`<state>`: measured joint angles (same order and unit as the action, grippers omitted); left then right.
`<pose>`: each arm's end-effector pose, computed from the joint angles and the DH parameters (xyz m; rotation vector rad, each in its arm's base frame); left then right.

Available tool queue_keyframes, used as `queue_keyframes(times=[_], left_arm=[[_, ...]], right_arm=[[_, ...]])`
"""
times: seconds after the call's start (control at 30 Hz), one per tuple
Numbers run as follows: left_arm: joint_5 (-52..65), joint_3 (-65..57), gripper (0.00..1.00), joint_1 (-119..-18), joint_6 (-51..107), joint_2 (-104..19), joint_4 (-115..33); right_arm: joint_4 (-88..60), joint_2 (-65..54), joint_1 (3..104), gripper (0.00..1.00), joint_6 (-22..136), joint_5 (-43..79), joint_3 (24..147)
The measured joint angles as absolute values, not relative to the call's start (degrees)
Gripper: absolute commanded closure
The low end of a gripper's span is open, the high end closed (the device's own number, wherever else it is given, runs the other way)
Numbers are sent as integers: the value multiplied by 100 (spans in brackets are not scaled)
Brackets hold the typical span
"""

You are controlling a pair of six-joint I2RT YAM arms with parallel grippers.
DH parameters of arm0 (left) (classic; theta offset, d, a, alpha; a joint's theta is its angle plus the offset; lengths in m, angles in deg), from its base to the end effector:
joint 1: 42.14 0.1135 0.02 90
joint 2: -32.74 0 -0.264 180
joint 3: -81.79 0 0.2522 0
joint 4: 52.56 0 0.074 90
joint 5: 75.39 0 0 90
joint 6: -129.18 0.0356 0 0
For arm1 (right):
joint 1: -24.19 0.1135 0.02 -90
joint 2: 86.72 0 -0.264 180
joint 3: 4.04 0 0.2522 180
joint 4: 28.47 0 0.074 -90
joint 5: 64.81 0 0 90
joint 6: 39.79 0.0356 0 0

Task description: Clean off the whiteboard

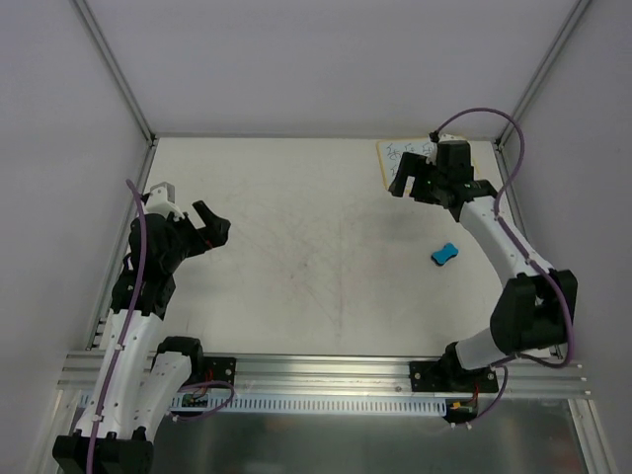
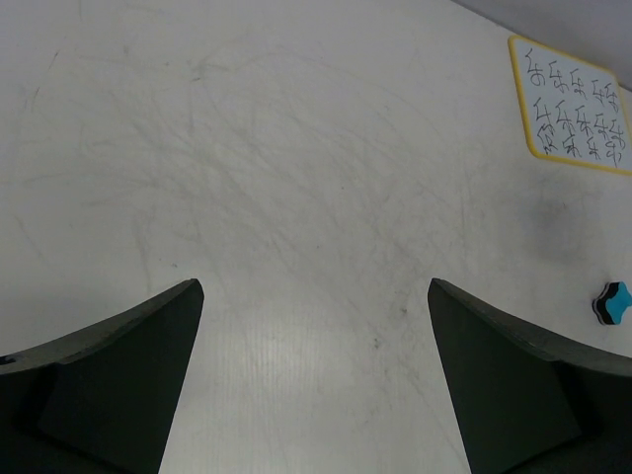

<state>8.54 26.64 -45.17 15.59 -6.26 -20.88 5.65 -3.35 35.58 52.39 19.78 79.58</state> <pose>0.1621 -0.0123 0.3205 -0.2581 1.8432 -0.4213 0.3254 0.0690 0.3158 -0.2285 2.1566 0.2383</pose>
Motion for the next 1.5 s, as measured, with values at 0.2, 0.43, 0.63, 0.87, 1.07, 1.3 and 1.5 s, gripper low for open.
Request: queue_keyframes(times=[0.2, 0.43, 0.63, 0.87, 1.07, 1.3, 1.5], left_arm=[[854, 2666, 1, -4517, 1519, -650, -2095], [857, 2671, 1, -4517, 1454, -602, -2095], [848, 2721, 1, -4517, 1358, -473, -2097], [725, 2990, 1, -4517, 1148, -285, -2084], [715, 3044, 1, -4517, 1100, -200, -2077], [715, 3044, 1, -4517, 1100, -217, -2077], [712, 3044, 1, -4517, 1102, -320, -2075]], right_arm=[[-152, 1197, 3561, 1, 5486, 1957, 8959], [-519, 2924, 3558, 3, 5906, 1976, 10033], [-596, 3794, 3558, 4, 6338, 1943, 10398], [-880, 4231, 3558, 5, 6616, 1775, 10791], [-1044, 4310, 3554, 5, 6893, 1677, 10795], [-1584, 4015, 3578, 7, 7278, 1605, 10140], [-1822, 3322, 4002, 7, 7385, 1406, 9043]])
